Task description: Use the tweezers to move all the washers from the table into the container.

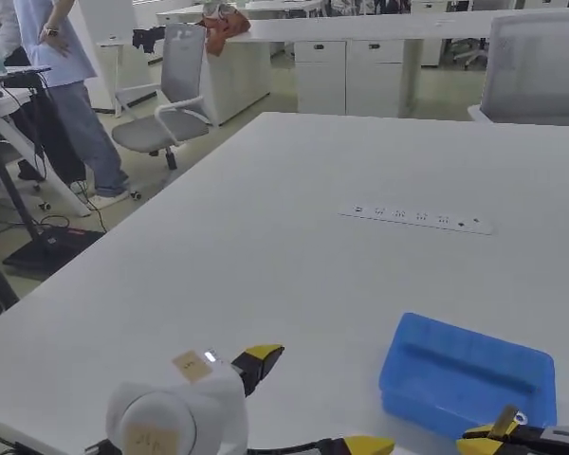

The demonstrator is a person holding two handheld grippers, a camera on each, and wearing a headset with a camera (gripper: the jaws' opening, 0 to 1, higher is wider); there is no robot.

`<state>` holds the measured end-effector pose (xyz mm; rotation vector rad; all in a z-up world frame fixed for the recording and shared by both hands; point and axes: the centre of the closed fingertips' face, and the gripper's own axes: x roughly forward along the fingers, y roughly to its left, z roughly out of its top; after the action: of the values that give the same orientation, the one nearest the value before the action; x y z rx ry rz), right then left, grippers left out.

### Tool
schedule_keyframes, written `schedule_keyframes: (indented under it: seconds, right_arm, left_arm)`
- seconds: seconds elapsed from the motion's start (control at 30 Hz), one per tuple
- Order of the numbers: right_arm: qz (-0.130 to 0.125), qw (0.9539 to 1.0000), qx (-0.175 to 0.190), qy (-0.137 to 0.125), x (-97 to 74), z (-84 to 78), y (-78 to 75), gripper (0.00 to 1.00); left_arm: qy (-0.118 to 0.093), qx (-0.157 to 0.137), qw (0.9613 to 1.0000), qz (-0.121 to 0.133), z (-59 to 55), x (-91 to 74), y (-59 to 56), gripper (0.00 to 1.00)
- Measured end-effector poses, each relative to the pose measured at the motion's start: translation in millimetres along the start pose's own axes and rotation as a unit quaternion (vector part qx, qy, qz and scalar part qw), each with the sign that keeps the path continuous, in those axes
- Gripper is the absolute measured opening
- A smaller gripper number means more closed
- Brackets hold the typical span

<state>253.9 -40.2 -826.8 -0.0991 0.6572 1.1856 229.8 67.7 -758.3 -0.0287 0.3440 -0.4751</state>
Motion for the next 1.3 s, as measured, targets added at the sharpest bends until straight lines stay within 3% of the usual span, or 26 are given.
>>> schedule_keyframes:
  seconds: [0.33, 0.53, 0.6, 0.93, 1.3]
  right_arm:
    - [0.005, 0.9995, -0.03, 0.01, -0.6, -3.9, 11.2, 0.03]
    - [0.024, 0.9937, -0.105, 0.033, 1.2, -8.2, 26.3, 0.03]
    - [0.02, 0.992, -0.118, 0.04, 1.7, -7.9, 29.3, 0.03]
    - [0.025, 0.9917, -0.116, 0.049, 4.9, -7.0, 29.7, 0.03]
    - [0.021, 0.9958, -0.07, 0.055, 5.7, -7.4, 25.7, 0.03]
  left_arm:
    - [0.004, 0.003, 1.0, -0.001, -1.3, 0.0, -0.5, 0.86]
    - [0.009, 0.005, 0.9999, -0.002, -2.8, 0.5, -1.2, 0.85]
    - [0.009, 0.006, 0.9999, -0.002, -3.0, 0.5, -1.0, 0.85]
    - [0.014, 0.007, 0.9999, -0.002, -4.9, 0.7, -0.9, 0.84]
    - [0.029, 0.018, 0.9994, -0.003, -9.9, 1.2, -2.4, 0.83]
